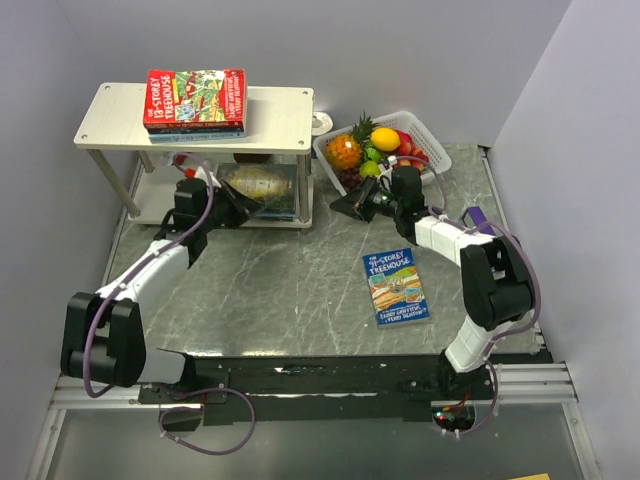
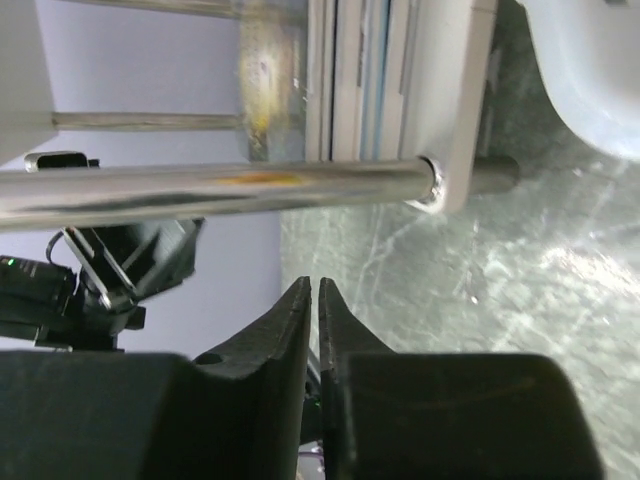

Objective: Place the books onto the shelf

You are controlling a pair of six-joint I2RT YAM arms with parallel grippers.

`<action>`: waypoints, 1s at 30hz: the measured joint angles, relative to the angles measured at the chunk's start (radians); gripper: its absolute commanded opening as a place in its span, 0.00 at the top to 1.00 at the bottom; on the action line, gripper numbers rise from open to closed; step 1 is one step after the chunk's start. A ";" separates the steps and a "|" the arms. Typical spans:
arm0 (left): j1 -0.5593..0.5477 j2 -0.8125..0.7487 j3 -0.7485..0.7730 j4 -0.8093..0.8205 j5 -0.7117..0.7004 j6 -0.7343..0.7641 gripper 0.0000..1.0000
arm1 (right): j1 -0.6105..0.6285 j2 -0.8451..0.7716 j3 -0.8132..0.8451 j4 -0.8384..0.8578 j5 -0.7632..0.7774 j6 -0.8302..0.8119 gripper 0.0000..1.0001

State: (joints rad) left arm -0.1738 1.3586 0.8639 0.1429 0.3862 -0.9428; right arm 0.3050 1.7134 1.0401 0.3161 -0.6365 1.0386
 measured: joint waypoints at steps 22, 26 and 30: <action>-0.042 0.023 -0.136 -0.108 -0.135 0.042 0.93 | 0.077 -0.235 -0.185 -0.147 0.109 -0.171 0.78; -0.145 -0.165 -0.228 -0.179 -0.257 0.039 0.77 | 0.188 -0.356 -0.197 -0.290 0.249 -0.298 0.56; -0.277 -0.393 -0.309 -0.259 -0.393 0.014 0.68 | 0.303 -0.515 -0.239 -0.405 0.429 -0.407 0.42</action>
State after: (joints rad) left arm -0.4511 0.9661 0.5545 -0.1158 -0.0067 -0.9291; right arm 0.6083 1.1984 0.8009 -0.0891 -0.2077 0.6315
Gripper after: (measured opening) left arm 0.273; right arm 0.487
